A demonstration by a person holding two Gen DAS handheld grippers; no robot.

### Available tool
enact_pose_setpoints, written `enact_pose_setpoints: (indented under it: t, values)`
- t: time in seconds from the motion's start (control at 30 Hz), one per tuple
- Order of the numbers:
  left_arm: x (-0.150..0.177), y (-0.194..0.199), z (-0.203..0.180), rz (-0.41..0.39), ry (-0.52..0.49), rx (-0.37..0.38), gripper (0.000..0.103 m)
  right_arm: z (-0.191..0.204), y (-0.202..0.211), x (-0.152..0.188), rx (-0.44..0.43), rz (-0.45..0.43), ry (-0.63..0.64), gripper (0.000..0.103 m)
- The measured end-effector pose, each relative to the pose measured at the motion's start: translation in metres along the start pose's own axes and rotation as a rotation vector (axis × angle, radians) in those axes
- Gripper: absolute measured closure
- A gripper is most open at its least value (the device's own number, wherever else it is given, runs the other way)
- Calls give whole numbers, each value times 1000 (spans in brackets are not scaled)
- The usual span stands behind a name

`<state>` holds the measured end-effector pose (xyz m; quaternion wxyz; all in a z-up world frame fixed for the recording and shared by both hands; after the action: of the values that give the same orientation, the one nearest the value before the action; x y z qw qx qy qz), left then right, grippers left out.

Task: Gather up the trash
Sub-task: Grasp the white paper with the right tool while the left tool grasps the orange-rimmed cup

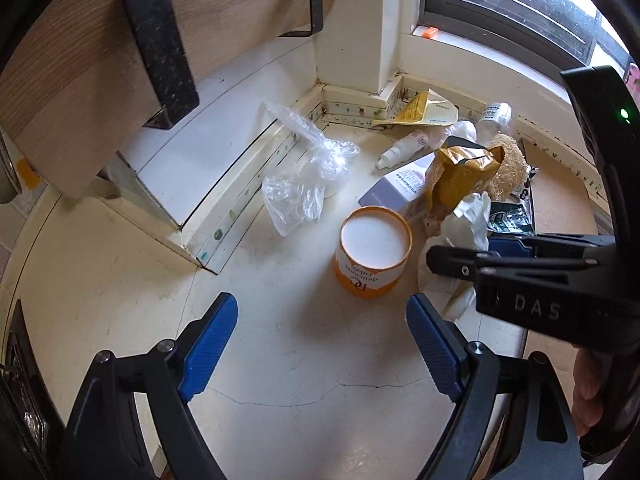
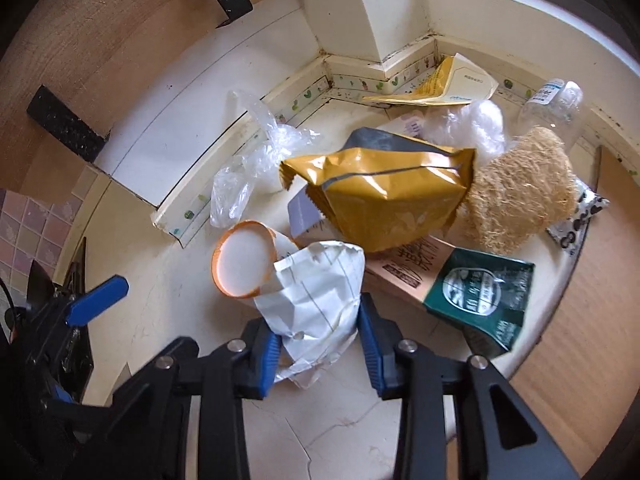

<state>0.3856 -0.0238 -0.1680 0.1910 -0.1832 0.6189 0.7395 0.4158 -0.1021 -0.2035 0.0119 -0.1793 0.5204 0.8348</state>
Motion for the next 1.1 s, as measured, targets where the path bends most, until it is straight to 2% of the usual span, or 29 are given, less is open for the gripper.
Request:
enact_pose_setpoints:
  t: [0.37, 0.67, 0.83, 0.93, 0.97, 1.1]
  values:
    - [-20, -11, -11, -17, -41, -4, 18, -21, 33, 5, 109, -72, 46, 69]
    - [-37, -30, -17, -15, -20, 31, 18, -33, 34, 7, 120, -65, 29, 68]
    - [-43, -45, -23, 2, -10, 58, 30, -38, 31, 9, 129, -56, 16, 68]
    - [-42, -57, -24, 31, -1, 65, 43, -36, 28, 10, 131, -53, 16, 68]
    - [-41, -60, -25, 40, 3, 70, 52, -36, 27, 11, 130, -54, 18, 68]
    - [-40, -62, -24, 31, 14, 64, 53, -33, 28, 14, 133, -57, 27, 69]
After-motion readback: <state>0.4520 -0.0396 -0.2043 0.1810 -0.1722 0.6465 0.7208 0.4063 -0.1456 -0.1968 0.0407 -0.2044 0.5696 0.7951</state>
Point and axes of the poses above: each gripper's, at about its wrist camera, not at the fingertips, and y roughly against the way its jaws point, z to its left, x to its underside, the point moved 7 cm from there along -y, roughly the way its jaws point, and after that the axes turned 13 degrees about -y, right-handed, at the moved point
